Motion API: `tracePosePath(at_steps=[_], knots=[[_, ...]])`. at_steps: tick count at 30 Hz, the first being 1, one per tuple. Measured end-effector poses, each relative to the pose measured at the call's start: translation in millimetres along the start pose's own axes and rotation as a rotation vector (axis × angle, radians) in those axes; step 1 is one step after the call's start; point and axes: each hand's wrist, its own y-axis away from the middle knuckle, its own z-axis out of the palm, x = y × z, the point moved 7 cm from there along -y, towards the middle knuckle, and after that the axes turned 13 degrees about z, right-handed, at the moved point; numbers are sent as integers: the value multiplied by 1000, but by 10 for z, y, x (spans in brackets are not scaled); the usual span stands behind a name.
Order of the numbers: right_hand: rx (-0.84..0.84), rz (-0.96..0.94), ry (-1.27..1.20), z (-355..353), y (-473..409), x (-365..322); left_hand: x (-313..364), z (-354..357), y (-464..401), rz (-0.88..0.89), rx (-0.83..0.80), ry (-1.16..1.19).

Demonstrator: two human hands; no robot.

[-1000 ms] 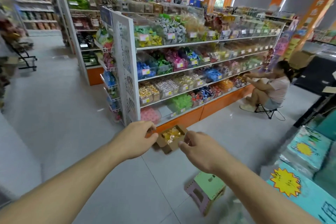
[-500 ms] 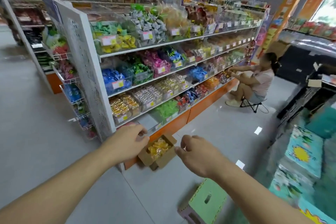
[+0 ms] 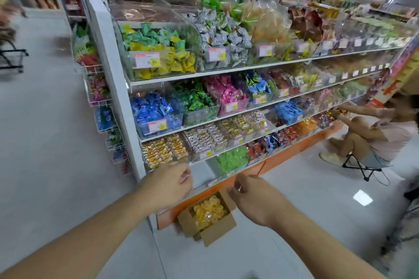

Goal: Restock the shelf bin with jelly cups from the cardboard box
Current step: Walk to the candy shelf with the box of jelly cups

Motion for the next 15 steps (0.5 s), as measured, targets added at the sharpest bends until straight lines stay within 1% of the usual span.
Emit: tracePosePath(at_steps=[5, 10, 15], knots=[[-27, 11, 1, -109, -808, -177, -356, 2, -788, 11, -23, 3], [-72, -16, 18, -200, -1511, -277, -549, 42, -1355, -17, -47, 11], [-148, -130, 69, -107, -2223, -428, -853, 173, -1641, -96, 16, 36]])
